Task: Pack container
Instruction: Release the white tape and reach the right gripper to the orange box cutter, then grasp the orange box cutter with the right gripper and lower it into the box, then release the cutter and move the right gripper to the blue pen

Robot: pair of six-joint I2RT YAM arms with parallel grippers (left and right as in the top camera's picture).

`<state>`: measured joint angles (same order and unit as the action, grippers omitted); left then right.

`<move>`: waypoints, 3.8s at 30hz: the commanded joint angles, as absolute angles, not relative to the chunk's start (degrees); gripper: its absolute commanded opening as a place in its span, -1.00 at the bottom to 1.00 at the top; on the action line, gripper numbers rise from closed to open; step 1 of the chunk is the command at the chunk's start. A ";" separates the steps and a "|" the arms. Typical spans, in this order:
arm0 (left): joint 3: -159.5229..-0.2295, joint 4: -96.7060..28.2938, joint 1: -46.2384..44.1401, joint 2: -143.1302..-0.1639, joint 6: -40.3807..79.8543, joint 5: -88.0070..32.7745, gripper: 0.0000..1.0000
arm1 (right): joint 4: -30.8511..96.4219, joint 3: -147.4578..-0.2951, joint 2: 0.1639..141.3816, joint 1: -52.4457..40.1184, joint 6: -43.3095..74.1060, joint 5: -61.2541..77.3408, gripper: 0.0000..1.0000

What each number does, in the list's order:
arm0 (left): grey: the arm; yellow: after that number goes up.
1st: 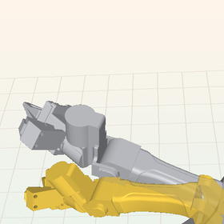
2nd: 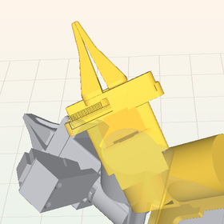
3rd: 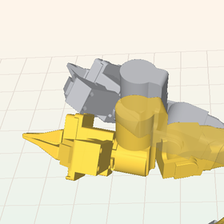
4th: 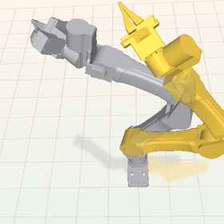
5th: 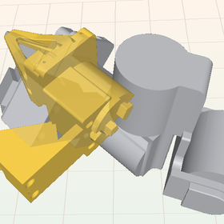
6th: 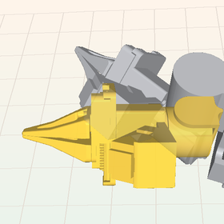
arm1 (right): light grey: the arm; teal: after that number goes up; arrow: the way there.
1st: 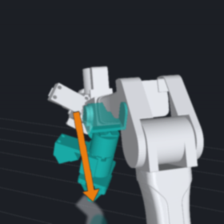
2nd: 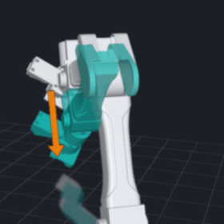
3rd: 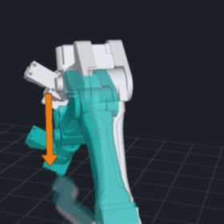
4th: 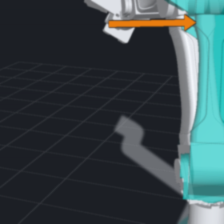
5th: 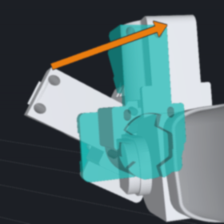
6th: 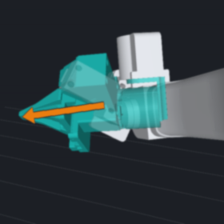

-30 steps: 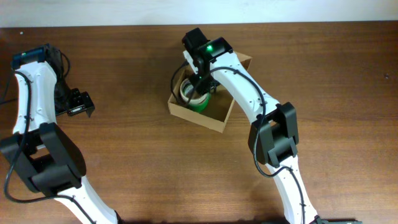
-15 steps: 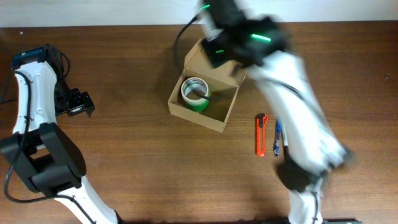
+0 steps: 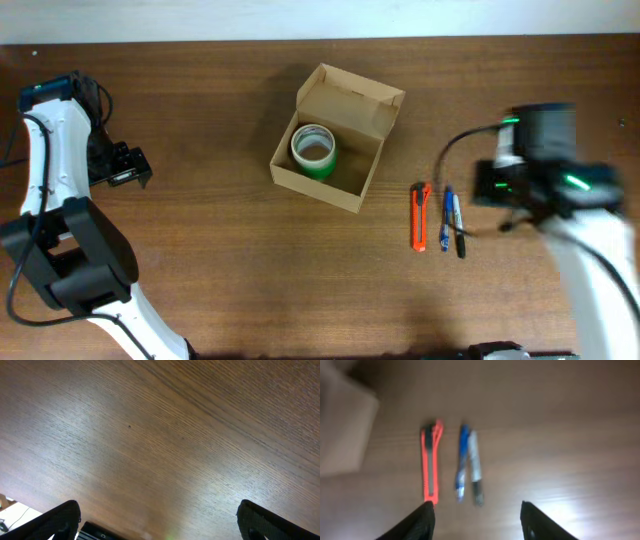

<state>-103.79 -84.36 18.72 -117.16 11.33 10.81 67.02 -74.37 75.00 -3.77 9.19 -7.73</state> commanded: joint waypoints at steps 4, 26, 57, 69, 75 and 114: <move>-103.57 -84.38 18.92 -117.32 10.59 10.46 1.00 | 56.23 -62.89 88.55 -4.36 16.91 3.60 0.18; -103.57 -84.38 18.92 -117.32 10.61 10.46 1.00 | 45.91 -62.89 109.08 -11.97 16.99 5.32 -0.55; -103.57 -84.38 18.92 -117.32 10.59 10.46 1.00 | 75.31 -123.02 105.93 -29.61 -14.59 -2.63 -0.69; -103.57 -84.36 18.92 -117.32 10.59 10.46 1.00 | 77.49 -123.02 125.12 -36.05 -17.80 -5.65 -0.70; -103.57 -84.36 18.92 -117.32 10.59 10.46 1.00 | 77.14 -123.00 127.98 -36.38 -17.80 -2.11 -0.70; -103.57 -84.38 18.92 -117.32 10.61 10.46 0.99 | 73.14 -117.43 131.35 -37.65 -17.12 -0.67 -0.36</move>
